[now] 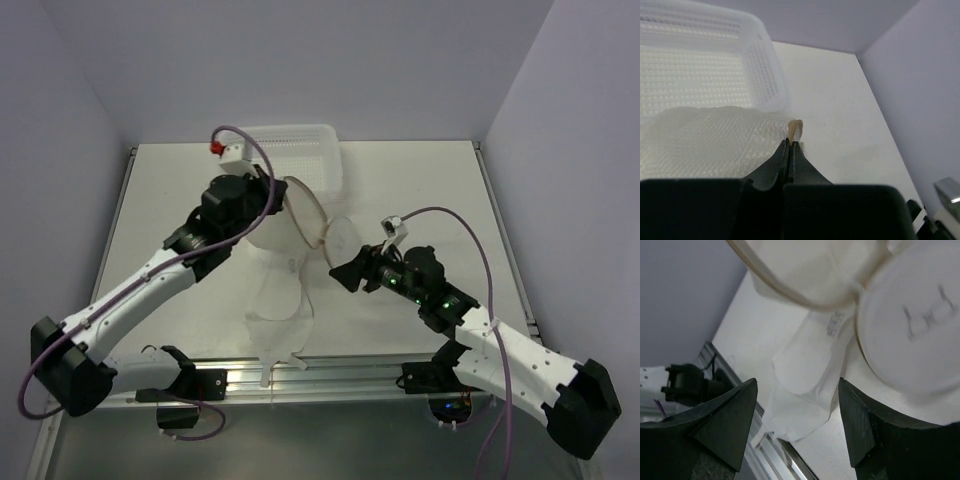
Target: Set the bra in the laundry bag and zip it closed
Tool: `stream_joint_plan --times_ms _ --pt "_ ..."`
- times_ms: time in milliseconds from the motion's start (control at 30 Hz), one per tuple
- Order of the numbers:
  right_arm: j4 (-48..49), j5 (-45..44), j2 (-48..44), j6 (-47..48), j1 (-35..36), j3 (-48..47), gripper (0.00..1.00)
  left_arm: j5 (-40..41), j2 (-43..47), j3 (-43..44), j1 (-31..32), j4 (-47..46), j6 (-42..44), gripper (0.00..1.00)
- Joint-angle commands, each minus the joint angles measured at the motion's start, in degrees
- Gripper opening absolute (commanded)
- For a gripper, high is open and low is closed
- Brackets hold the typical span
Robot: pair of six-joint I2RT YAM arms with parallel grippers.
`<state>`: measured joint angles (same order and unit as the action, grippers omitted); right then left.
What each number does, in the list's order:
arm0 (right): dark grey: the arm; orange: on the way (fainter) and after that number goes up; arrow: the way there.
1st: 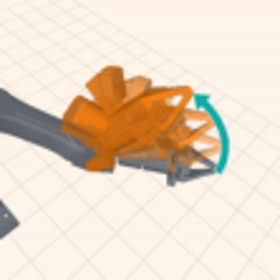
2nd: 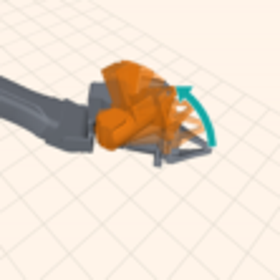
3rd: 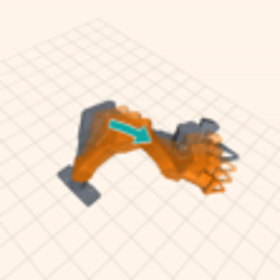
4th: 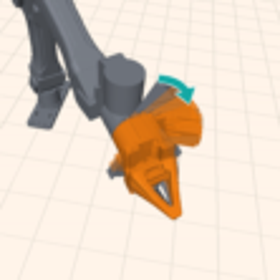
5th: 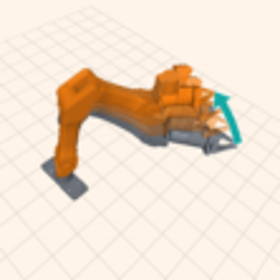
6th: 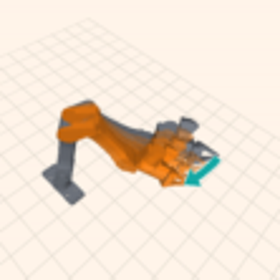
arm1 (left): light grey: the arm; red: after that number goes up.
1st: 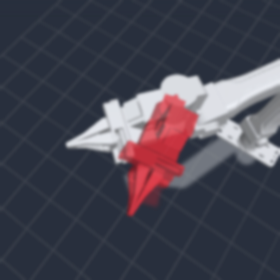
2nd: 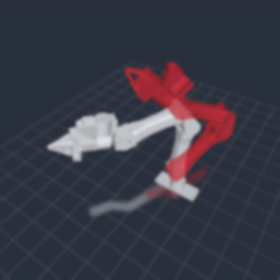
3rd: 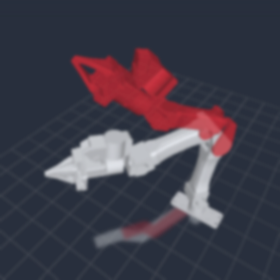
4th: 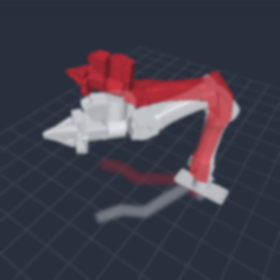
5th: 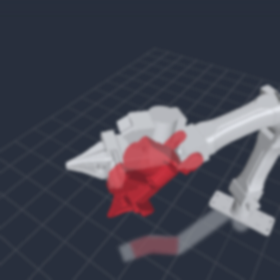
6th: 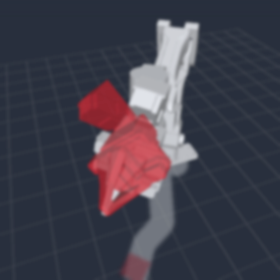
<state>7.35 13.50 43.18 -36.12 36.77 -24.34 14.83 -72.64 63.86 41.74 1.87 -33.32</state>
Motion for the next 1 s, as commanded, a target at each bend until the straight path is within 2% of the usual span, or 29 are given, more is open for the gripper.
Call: stream_joint_plan --times_ms 0,100,200,333,467,500,633,700,800,867,967 --pt "4.16 -3.11 5.15 0.52 4.96 -1.24 0.73 3.37 6.96 -3.55 -5.93 2.78 -2.36 0.00" --pt "7.49 -6.63 7.00 -2.18 5.50 1.30 0.72 1.69 12.93 -7.68 -9.99 6.38 -4.11 0.00" --pt "7.58 -6.30 10.95 -2.03 5.85 0.52 0.65 5.20 20.31 -13.30 -11.49 9.90 -5.52 0.00" --pt "10.04 -4.88 20.61 -2.20 10.31 -1.67 0.66 8.28 27.45 -21.64 -14.57 13.42 -8.42 0.00" --pt "15.40 -5.76 27.82 -4.48 11.92 -1.76 0.71 6.45 32.21 -28.95 -15.72 8.96 -10.28 0.00" --pt "15.32 -7.85 28.27 -4.05 11.92 -2.29 0.72 4.18 32.21 -29.05 -15.81 7.55 -10.10 0.00" --pt "13.12 -12.68 32.31 -4.57 9.99 -7.37 0.92 0.30 28.01 -22.75 -15.81 5.17 -7.47 0.00" --pt "13.47 -17.17 35.30 -7.20 8.76 -8.79 0.93 -2.33 24.59 -20.18 -15.81 4.72 -6.67 0.00" --pt "18.12 -19.47 40.13 -11.59 5.95 -10.38 0.93 -3.40 22.29 -17.63 -15.72 4.99 -6.32 0.00" --pt "20.32 -17.20 44.42 -14.58 4.80 -12.57 0.93 -3.14 22.54 -18.85 -15.81 4.99 -6.49 0.00" --pt "20.33 -18.76 50.13 -18.44 4.36 -15.56 0.93 -2.00 25.34 -21.40 -15.81 6.04 -6.93 0.00"
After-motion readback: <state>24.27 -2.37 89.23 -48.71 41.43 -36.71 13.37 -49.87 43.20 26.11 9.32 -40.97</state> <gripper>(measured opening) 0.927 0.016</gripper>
